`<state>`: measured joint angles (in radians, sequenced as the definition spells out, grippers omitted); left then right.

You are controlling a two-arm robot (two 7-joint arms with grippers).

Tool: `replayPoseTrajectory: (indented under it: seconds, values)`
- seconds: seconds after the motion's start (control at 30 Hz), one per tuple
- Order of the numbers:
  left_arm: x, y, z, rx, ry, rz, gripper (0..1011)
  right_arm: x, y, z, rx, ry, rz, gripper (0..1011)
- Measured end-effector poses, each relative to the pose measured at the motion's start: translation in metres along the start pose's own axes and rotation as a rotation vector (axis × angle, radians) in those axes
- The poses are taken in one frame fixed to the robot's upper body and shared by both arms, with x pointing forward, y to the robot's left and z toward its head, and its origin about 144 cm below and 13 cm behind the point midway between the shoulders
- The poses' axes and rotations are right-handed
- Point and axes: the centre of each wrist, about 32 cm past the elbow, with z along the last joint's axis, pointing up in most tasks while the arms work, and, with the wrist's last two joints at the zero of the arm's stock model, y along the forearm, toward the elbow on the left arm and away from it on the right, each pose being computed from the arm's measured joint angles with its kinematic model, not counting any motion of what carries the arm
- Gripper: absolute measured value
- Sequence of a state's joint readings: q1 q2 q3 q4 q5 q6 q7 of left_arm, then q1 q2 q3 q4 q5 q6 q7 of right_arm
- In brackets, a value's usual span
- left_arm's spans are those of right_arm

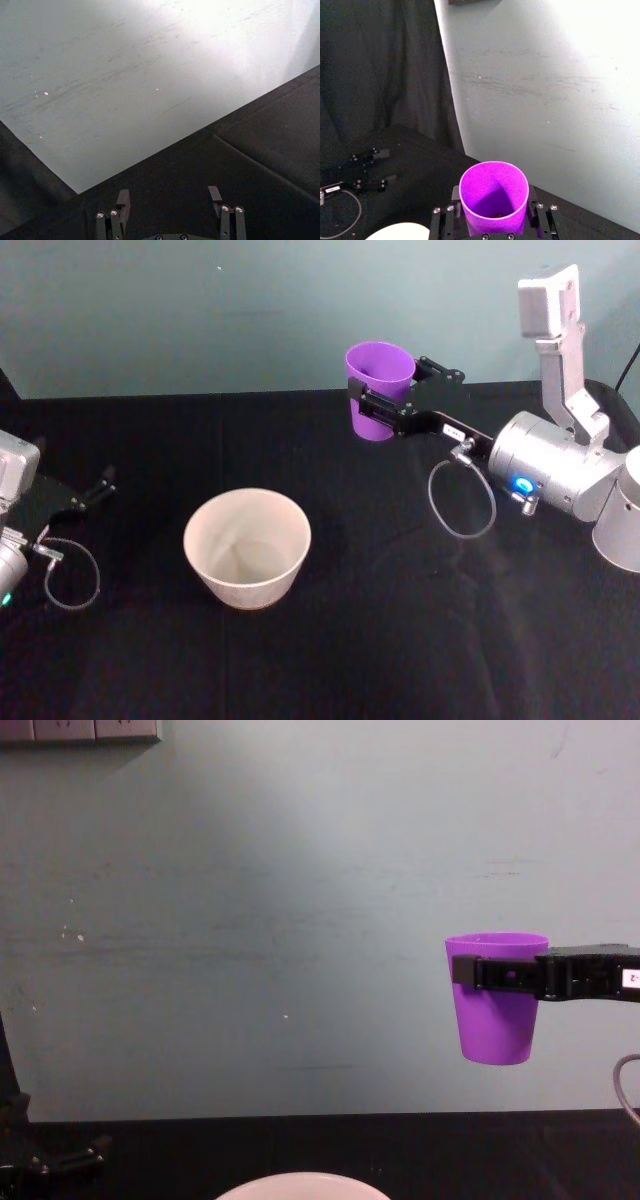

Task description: Pick up the cup and pour the mung beans from the cup into the bowl.

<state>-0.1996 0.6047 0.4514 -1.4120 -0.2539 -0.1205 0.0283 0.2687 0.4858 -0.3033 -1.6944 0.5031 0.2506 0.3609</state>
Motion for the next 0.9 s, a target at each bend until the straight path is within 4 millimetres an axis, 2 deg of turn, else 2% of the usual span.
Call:
replayPoseTrajectory:
  seconds: [0.9]
  values:
    - [0.0, 0.0, 0.0, 0.0, 0.0, 0.0, 1011, 0.0, 0.0, 0.0, 0.0, 0.0, 0.0, 735]
